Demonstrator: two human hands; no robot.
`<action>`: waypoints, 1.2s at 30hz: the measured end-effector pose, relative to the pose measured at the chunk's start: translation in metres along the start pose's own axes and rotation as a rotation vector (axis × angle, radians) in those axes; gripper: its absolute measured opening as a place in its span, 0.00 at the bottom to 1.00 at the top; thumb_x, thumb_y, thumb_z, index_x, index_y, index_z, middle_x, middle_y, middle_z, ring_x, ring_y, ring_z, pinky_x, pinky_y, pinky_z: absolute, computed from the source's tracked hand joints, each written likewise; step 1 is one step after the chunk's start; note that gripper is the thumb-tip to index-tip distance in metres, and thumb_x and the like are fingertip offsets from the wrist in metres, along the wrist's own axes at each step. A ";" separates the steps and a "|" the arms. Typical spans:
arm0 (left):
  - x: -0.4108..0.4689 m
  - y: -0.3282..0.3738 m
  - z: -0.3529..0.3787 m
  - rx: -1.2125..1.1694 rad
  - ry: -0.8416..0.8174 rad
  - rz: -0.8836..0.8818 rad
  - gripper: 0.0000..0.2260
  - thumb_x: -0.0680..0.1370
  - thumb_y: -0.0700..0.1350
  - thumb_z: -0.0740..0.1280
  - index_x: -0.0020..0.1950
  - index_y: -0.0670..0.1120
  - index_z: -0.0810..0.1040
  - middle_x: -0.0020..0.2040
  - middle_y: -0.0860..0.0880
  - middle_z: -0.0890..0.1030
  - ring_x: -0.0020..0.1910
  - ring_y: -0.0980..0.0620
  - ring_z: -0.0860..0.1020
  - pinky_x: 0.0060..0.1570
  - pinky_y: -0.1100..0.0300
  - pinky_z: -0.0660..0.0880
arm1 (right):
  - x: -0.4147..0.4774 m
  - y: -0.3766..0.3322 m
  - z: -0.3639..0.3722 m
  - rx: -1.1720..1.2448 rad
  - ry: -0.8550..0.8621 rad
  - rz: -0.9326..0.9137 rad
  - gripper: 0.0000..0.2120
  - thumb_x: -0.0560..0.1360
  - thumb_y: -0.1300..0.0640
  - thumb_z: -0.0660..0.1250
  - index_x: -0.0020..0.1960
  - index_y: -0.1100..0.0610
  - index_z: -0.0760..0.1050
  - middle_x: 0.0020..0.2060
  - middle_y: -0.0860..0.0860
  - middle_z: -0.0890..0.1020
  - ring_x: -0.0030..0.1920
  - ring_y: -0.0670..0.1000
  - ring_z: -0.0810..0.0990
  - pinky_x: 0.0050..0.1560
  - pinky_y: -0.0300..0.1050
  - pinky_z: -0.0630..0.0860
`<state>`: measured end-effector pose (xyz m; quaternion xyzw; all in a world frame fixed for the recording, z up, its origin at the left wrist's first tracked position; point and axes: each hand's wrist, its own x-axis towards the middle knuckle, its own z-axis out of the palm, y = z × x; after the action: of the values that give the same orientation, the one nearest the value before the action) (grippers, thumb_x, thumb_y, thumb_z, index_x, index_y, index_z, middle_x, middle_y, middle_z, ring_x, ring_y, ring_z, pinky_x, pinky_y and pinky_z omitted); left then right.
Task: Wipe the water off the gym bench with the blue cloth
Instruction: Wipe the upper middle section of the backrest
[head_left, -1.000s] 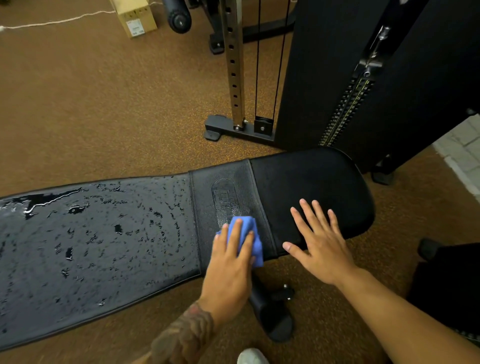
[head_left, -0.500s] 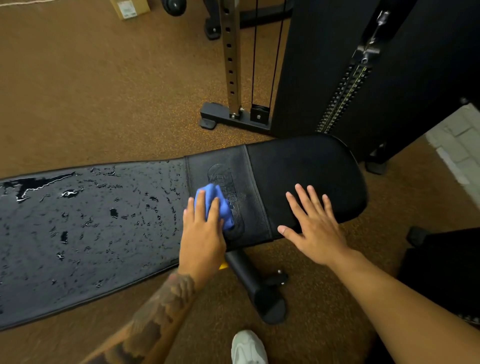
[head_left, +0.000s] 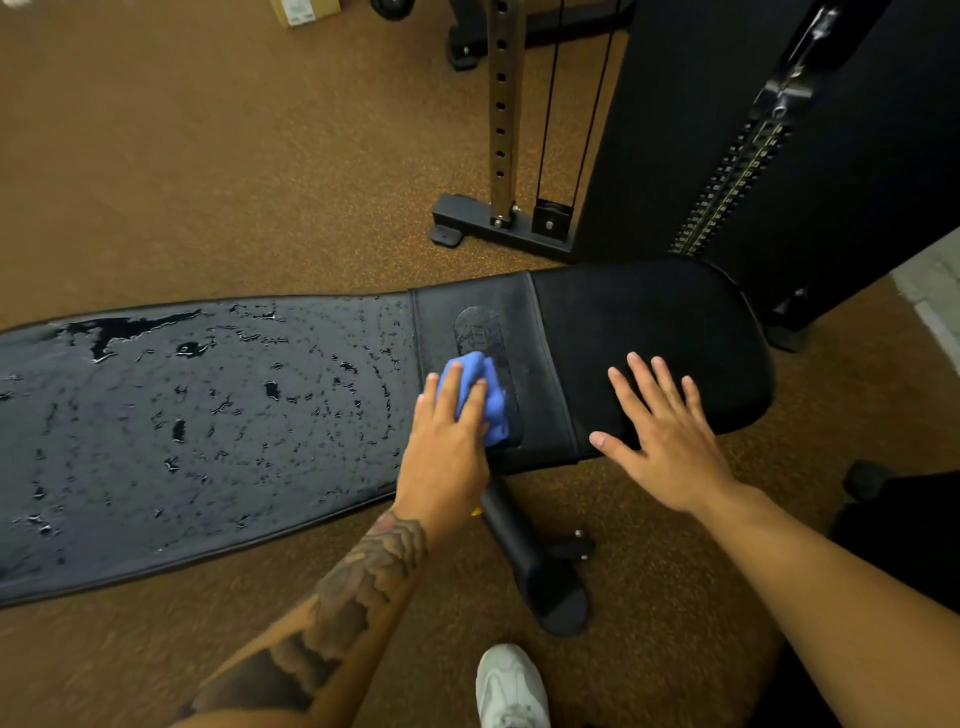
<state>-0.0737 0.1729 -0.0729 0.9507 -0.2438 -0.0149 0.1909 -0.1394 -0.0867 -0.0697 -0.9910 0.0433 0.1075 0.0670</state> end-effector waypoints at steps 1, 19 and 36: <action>-0.009 -0.007 -0.003 -0.013 0.028 -0.046 0.22 0.76 0.39 0.63 0.71 0.40 0.68 0.75 0.37 0.61 0.72 0.30 0.59 0.70 0.39 0.59 | 0.000 0.000 -0.001 -0.001 0.001 -0.001 0.38 0.73 0.28 0.41 0.76 0.46 0.38 0.77 0.48 0.40 0.76 0.52 0.37 0.74 0.58 0.40; 0.032 0.009 -0.011 0.048 -0.124 0.132 0.28 0.74 0.40 0.66 0.73 0.39 0.63 0.75 0.35 0.58 0.72 0.30 0.56 0.70 0.40 0.55 | 0.002 -0.002 0.001 -0.028 -0.030 0.045 0.40 0.71 0.27 0.38 0.76 0.46 0.40 0.76 0.47 0.39 0.76 0.50 0.36 0.74 0.56 0.39; -0.004 0.028 0.005 0.041 -0.149 0.150 0.23 0.77 0.44 0.59 0.72 0.42 0.65 0.75 0.36 0.60 0.72 0.32 0.59 0.70 0.40 0.58 | 0.001 -0.004 -0.004 -0.013 -0.052 0.055 0.41 0.69 0.26 0.38 0.77 0.46 0.42 0.77 0.48 0.41 0.76 0.50 0.37 0.74 0.57 0.40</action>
<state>-0.0909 0.1502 -0.0677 0.9298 -0.3281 -0.0661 0.1532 -0.1370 -0.0833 -0.0656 -0.9867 0.0682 0.1355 0.0587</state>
